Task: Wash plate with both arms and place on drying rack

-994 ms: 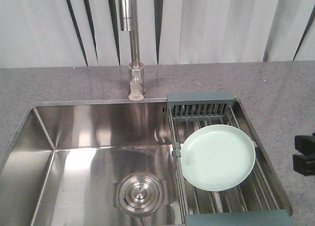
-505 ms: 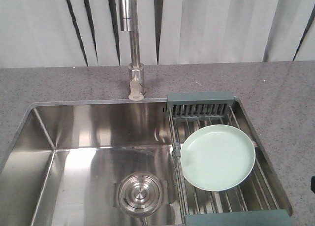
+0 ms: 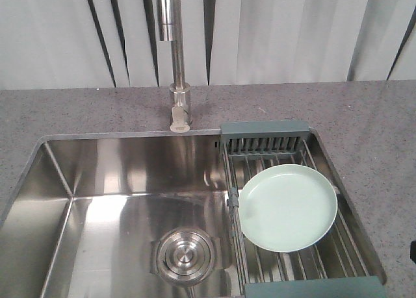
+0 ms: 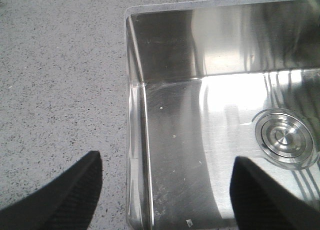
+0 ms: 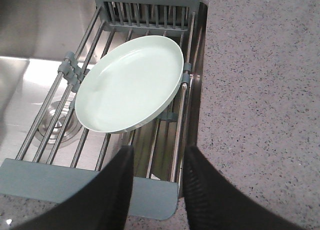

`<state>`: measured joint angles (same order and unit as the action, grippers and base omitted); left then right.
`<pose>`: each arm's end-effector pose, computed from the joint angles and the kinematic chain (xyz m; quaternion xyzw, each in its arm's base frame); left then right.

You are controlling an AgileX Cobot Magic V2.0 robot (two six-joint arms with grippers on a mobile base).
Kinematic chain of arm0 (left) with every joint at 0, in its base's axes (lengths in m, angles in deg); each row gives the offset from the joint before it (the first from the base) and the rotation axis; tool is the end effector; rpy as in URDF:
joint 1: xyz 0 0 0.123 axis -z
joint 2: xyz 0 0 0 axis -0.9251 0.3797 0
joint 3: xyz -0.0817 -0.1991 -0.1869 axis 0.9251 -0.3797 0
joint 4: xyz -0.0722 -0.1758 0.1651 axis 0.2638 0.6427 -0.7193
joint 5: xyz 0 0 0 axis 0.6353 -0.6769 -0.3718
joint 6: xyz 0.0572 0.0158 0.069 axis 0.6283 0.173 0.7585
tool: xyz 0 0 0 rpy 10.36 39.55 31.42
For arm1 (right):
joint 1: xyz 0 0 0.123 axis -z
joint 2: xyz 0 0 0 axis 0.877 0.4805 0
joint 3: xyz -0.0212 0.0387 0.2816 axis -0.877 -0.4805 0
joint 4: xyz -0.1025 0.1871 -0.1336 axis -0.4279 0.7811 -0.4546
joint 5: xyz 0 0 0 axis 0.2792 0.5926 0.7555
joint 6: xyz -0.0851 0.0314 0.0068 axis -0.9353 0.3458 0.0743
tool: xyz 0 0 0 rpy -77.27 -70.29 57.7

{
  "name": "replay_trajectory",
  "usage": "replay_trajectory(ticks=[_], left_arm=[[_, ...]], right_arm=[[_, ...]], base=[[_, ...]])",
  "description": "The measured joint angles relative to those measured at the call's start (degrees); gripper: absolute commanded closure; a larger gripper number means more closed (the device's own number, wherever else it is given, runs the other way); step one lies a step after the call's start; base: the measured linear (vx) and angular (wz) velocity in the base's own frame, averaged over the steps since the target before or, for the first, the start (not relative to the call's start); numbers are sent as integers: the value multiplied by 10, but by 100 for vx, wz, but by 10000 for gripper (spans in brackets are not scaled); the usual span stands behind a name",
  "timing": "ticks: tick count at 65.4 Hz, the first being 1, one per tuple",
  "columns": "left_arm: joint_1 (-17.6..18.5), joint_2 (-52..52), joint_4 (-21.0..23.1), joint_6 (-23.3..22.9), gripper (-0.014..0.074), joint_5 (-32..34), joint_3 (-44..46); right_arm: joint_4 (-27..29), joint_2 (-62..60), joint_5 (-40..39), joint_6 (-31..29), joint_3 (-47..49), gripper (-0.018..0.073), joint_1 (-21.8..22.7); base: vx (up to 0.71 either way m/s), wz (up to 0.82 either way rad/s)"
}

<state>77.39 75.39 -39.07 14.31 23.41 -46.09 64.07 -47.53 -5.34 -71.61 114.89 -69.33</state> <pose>0.0763 -0.0046 0.3038 0.0253 0.8988 -0.0112 0.4374 0.0783 0.0179 0.2908 -0.0703 0.8858 0.0699 0.4534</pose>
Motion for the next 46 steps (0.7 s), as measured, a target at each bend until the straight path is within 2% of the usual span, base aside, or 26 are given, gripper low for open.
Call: replay_trajectory(ticks=[46], left_arm=[[0,0,0,0,95,11,0]], right_arm=[[0,0,0,-2,0,320,0]], base=[[0,0]])
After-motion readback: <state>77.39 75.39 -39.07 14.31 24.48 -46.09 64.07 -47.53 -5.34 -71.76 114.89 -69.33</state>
